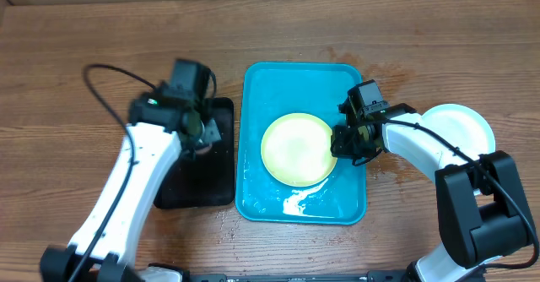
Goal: Clean dirty plates on tray and stack at the side
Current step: 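Return the sponge to the black tray with the left gripper, then lift the yellow plate with the right gripper and tilt it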
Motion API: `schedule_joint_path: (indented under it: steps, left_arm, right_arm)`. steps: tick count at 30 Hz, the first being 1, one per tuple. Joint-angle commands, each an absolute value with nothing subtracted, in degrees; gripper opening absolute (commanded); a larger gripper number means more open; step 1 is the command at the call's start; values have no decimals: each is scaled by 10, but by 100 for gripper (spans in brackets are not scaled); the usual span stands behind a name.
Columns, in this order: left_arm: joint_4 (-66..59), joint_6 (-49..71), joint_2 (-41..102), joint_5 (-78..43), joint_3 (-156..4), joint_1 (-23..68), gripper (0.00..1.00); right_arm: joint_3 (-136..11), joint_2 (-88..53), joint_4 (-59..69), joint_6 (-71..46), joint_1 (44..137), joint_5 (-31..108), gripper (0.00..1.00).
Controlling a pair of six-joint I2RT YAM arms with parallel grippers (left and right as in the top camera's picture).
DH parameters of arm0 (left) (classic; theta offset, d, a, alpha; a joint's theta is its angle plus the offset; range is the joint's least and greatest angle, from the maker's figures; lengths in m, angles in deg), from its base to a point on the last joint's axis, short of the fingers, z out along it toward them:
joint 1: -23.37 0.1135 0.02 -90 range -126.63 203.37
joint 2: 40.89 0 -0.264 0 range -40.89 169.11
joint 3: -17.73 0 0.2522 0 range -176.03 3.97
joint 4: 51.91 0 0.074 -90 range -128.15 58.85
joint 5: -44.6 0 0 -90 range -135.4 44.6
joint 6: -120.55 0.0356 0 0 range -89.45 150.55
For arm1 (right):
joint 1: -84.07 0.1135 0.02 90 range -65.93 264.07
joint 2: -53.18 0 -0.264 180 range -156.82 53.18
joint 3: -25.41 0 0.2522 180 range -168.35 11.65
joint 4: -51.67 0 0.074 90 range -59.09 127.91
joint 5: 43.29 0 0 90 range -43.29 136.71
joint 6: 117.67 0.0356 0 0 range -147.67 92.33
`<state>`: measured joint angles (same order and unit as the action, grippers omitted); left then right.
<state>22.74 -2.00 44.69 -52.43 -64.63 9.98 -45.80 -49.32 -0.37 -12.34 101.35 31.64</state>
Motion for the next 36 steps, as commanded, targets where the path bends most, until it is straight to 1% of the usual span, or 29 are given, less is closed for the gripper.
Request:
schedule_joint_path:
  steps: [1,2,3,5,7,8,13,15,16,18,23,25,28,33,36]
  left_arm:
    - [188,-7,461,-502,-581,102,4]
    - [182,-7,461,-493,-574,104,4]
    - [181,-7,461,-482,-573,105,8]
    - [187,0,455,-461,-582,110,32]
    - [200,13,445,-444,-601,118,64]
    - [212,15,438,-443,-613,123,68]
    - [280,32,390,-443,-688,152,71]
    - [308,38,366,-442,-728,167,75]
    - [332,38,347,-437,-763,180,77]
    - [354,45,324,-420,-801,195,79]
    - [378,53,269,-377,-887,224,91]
    - [381,53,248,-362,-914,226,95]
    - [382,53,221,-353,-936,226,100]
    - [380,53,182,-353,-941,226,100]
    - [381,53,172,-353,-941,226,100]
  right_arm:
    - [-466,-492,-33,-127,1007,355,4]
    - [-471,-485,-42,-128,1007,355,4]
    - [-476,-478,-49,-128,1007,357,4]
    - [-485,-459,-61,-128,1009,366,4]
    - [-497,-435,-70,-128,1015,385,4]
    - [-505,-421,-75,-128,1024,403,4]
    - [-548,-365,-94,-128,1088,492,4]
    - [-566,-349,-91,-130,1125,528,4]
    - [-581,-342,-83,-130,1166,560,4]
    - [-596,-343,-68,-130,1209,595,4]
    - [-598,-346,19,-130,1313,715,4]
    - [-598,-352,65,-147,1355,759,4]
    - [-598,-363,116,-162,1395,802,4]
    - [-598,-374,161,-162,1443,908,4]
    - [-598,-374,178,-175,1462,942,4]
